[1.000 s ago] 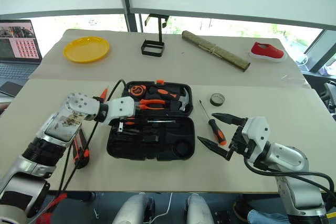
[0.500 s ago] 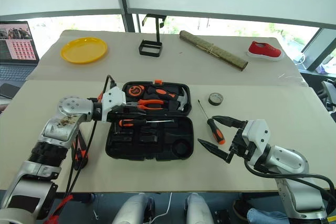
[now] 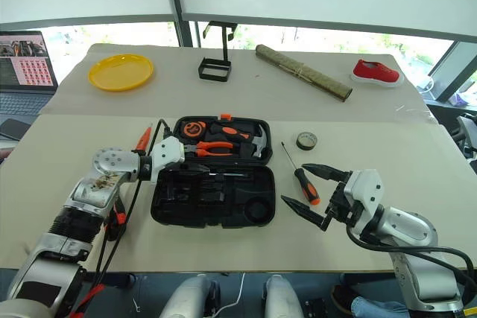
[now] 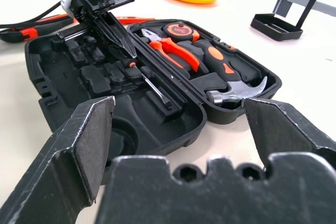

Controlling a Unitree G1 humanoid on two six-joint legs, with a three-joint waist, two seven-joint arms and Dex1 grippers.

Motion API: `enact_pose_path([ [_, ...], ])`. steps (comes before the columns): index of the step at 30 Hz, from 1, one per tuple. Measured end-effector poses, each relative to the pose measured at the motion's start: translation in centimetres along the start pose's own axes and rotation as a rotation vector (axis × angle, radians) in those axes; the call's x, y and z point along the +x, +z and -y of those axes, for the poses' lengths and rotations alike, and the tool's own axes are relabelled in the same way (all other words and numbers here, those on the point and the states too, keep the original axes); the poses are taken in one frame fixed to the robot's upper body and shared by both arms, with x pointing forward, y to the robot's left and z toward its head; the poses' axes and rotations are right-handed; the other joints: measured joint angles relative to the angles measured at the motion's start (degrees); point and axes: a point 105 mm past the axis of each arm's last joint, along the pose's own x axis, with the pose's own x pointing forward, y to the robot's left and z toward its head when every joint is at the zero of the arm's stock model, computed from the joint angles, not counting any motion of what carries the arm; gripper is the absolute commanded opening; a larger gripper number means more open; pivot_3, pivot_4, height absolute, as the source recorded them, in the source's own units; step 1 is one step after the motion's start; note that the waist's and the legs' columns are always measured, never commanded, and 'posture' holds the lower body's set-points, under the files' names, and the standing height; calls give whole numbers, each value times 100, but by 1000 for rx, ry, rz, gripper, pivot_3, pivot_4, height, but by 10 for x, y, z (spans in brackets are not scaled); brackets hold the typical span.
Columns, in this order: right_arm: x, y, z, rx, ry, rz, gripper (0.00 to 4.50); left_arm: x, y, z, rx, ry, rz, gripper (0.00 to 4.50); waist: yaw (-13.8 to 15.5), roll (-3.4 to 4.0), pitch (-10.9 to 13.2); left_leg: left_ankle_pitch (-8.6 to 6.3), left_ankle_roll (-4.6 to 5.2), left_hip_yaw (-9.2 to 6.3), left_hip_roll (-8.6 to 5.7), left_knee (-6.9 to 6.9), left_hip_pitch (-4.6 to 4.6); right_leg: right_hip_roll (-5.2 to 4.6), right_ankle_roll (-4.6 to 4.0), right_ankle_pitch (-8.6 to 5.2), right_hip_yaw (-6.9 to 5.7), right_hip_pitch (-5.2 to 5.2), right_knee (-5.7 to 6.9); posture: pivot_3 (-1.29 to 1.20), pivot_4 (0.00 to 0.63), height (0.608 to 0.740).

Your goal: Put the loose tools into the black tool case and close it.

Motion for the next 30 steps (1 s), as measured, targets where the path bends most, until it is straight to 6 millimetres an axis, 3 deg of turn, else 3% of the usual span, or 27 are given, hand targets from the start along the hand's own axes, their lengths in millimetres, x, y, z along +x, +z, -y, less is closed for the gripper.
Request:
enact_pose_path([
  [6,-1,-3,0,16,-23,-4,4500,-1,0,3,-43,20,48,26,2,31,-20,-1,2,2,0,-1,4,-2,0,0,3,2,-1,0,150,740],
  [9,-12,-7,0,42,-62,-17,4500,-9,1,8,-117,41,164,681,-1,30,-19,-1,2,1,2,3,-22,-2,1,1,1,-22,1,0,150,740],
  [11,-24,-12,1,59,-99,-41,4500,-24,7,6,-132,51,226,1395,-5,29,-18,-1,2,1,3,2,-21,-1,1,2,1,-22,0,0,150,740],
  [13,-42,-19,-4,84,-133,-88,4500,-58,12,15,-132,29,279,2117,-33,33,-20,-6,6,4,7,-8,-14,-1,-3,-2,5,-22,-3,0,150,740],
  [16,-74,-35,-15,144,-198,-176,4500,-101,1,34,-176,7,269,3087,-50,41,-23,-9,7,4,10,-13,-6,-3,-9,-12,5,-18,-3,0,150,740],
  [20,-91,-43,-23,172,-255,-191,4500,-129,-8,40,-213,38,295,4468,-9,43,-21,-7,5,5,11,-3,1,-7,-19,-22,4,-8,-12,0,150,740],
  [23,-100,-50,-28,196,-296,-209,4500,-141,-17,47,-239,70,309,4468,-1,44,-22,-7,5,9,11,-5,16,-16,5,-59,8,-11,-14,0,150,740],
  [27,-106,-63,-28,238,-368,-290,4500,-147,-24,57,-277,86,315,4468,-4,44,-22,-8,5,14,11,-8,7,-24,-35,-34,10,-12,-9,0,150,740],
  [30,-83,-51,-8,228,-379,-266,4500,-143,-10,58,-257,80,391,4468,-29,47,-21,-6,4,22,12,-4,7,-28,-43,-19,21,-17,-9,0,150,740],
])
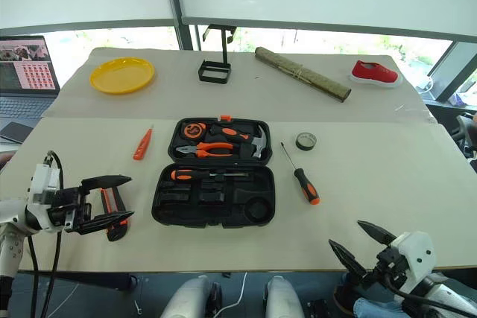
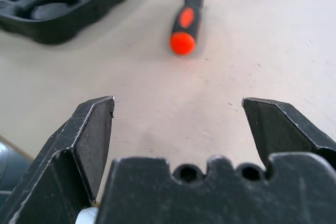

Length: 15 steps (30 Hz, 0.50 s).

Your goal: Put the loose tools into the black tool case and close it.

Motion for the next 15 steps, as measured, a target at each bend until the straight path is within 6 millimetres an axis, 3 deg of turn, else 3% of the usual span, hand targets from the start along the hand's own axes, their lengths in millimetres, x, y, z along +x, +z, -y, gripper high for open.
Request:
enact_pose_path([
  [4,44,63,6,-66,55,40,4500,19,26,5,36,-33,130,4468,-33,0,0,2,-1,-2,2,-4,3,13,5,10,-3,-1,0,0,150,740],
  [5,51,68,7,-68,60,4,4500,22,30,4,29,-25,150,4468,-24,-1,0,2,-1,-3,4,-6,1,18,16,15,-5,-1,0,0,150,740],
  [8,69,63,10,-120,85,-227,4500,36,45,7,24,-33,213,4468,29,-1,1,2,0,-16,0,-6,-26,22,25,19,-17,-15,-3,0,150,740],
  [11,84,58,14,-76,62,-345,4500,42,54,13,58,-79,229,4468,27,-4,1,-3,7,-14,-7,-6,-30,23,28,19,-14,-14,-8,0,150,740],
  [15,99,40,13,-48,68,-489,4500,35,43,17,45,-86,163,4468,-4,-4,2,-6,13,-9,-8,-6,-31,25,34,17,-12,-14,-14,0,150,740],
])
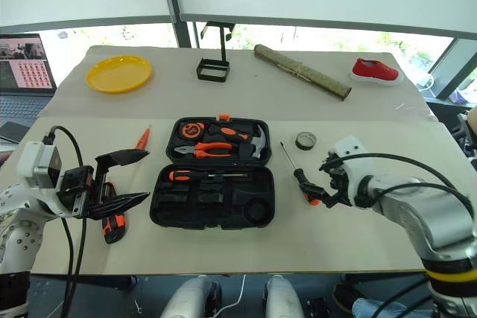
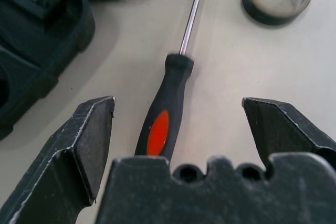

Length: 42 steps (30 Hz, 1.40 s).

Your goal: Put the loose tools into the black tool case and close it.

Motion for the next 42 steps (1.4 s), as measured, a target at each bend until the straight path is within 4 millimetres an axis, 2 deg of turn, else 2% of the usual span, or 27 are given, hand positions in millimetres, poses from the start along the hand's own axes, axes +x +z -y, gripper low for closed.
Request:
enact_pose_path([
  [4,11,-14,6,-3,-34,-101,3413,-6,-8,2,5,4,-41,4500,23,0,0,0,0,0,-1,2,-4,-2,4,1,-3,-1,-3,0,150,740],
  [10,21,-9,5,-20,-43,-72,1316,-8,-9,2,31,15,-49,4500,9,-5,-3,0,0,1,1,5,0,0,11,5,1,5,-8,0,150,740],
  [11,21,-9,6,-22,-50,-68,1079,-7,-8,2,36,16,-44,4500,12,-5,-3,0,0,1,1,5,0,-1,11,5,1,6,-8,0,150,740],
  [15,11,-19,18,-11,-108,-72,1023,-8,-10,3,41,20,-37,4500,53,-4,-1,0,0,0,-6,4,-7,-11,20,8,-2,4,-9,0,150,740],
  [18,-12,-31,37,-47,-181,-123,1023,-10,-13,4,26,32,-44,4500,50,0,1,-3,5,3,-9,7,-16,-15,26,9,0,-2,-15,0,150,740],
  [19,-18,-26,39,-70,-186,-111,1023,-11,-14,4,23,38,-48,4500,27,0,1,-3,5,3,-6,7,-14,-12,27,9,0,0,-16,0,150,740],
  [21,-26,-8,35,-123,-151,-32,1023,-11,-15,4,26,46,-55,4500,-27,0,1,-3,5,5,2,4,-8,1,22,7,7,-2,-16,0,150,740],
  [23,-30,17,18,-206,-44,78,1023,-15,-17,3,32,64,-66,4500,-94,0,1,-3,4,4,9,-1,2,11,14,2,8,1,-13,0,150,740],
  [24,-31,33,5,-266,39,152,1023,-20,-21,2,25,85,-84,4500,-139,2,2,-3,4,5,12,-3,4,14,7,-3,9,-3,-11,0,150,740],
  [25,-32,55,-19,-364,176,256,1023,-27,-26,0,19,114,-109,4500,-172,2,3,-3,4,3,16,-7,10,19,1,-6,8,-2,-8,0,150,740],
  [26,-34,63,-29,-401,223,292,1023,-29,-28,0,19,122,-121,4500,-168,3,4,-3,4,2,18,-7,9,20,-1,-7,5,-2,-8,0,150,740],
  [28,-25,85,-60,-498,385,357,1023,-42,-34,-2,25,154,-187,4500,-186,-3,10,-4,2,4,26,-7,13,22,-9,-8,0,-3,-3,0,150,740],
  [30,-17,89,-77,-553,468,350,1023,-47,-34,-4,44,169,-208,4500,-153,-2,12,-4,0,1,23,-6,9,15,-9,-8,-3,-7,-1,0,150,740],
  [33,11,91,-97,-621,564,267,1023,-55,-35,0,39,187,-238,4500,-92,-1,18,-4,0,0,5,-5,-3,-10,2,-2,-8,-13,-2,0,150,740],
  [35,22,90,-103,-662,582,209,1023,-57,-38,3,26,187,-248,4500,-71,0,19,-4,1,0,-4,-4,-10,-22,10,3,-10,-16,-4,0,150,740],
  [38,40,82,-99,-740,546,99,1023,-54,-37,8,30,176,-255,4500,-47,0,21,-6,3,0,-12,0,-19,-34,19,9,-17,-17,-11,0,150,740],
  [42,52,71,-97,-779,535,12,1023,-52,-37,11,33,169,-260,4500,-62,1,21,-7,2,1,-10,-2,-19,-33,16,9,-17,-22,-8,0,150,740],
])
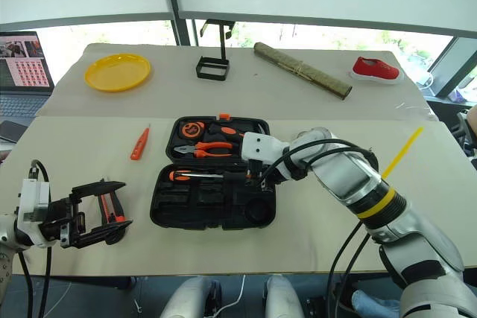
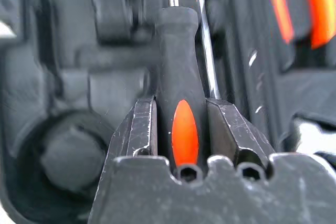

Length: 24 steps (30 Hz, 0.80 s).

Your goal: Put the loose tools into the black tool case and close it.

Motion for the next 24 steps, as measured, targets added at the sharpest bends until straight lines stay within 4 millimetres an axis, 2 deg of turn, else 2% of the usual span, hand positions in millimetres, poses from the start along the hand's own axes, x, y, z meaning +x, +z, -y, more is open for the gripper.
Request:
enact_pose_path([
  [12,7,-1,3,-25,5,-53,1023,0,-1,2,-6,16,-5,4500,-51,1,1,-1,-3,0,3,-1,5,4,-5,-2,-3,1,6,0,150,740],
  [14,10,3,2,-7,12,-45,2040,1,-1,1,-3,16,-3,4500,-56,1,1,-1,-4,-1,4,-2,7,6,-8,-4,-3,1,10,0,150,740],
  [15,10,3,2,-1,9,-45,2261,1,0,1,-1,16,-2,4500,-57,1,1,-2,-6,-1,5,-2,7,6,-9,-4,-3,0,10,0,150,740],
  [20,1,6,7,21,14,-18,3972,2,2,-2,8,18,5,4500,-56,2,1,-5,-10,0,4,-2,5,6,-9,-5,-4,-1,8,0,150,740],
  [24,-14,18,2,16,93,48,3972,3,1,-2,8,19,9,4500,-56,4,3,-6,-10,-1,5,-2,6,6,-9,-5,-3,0,8,0,150,740],
])
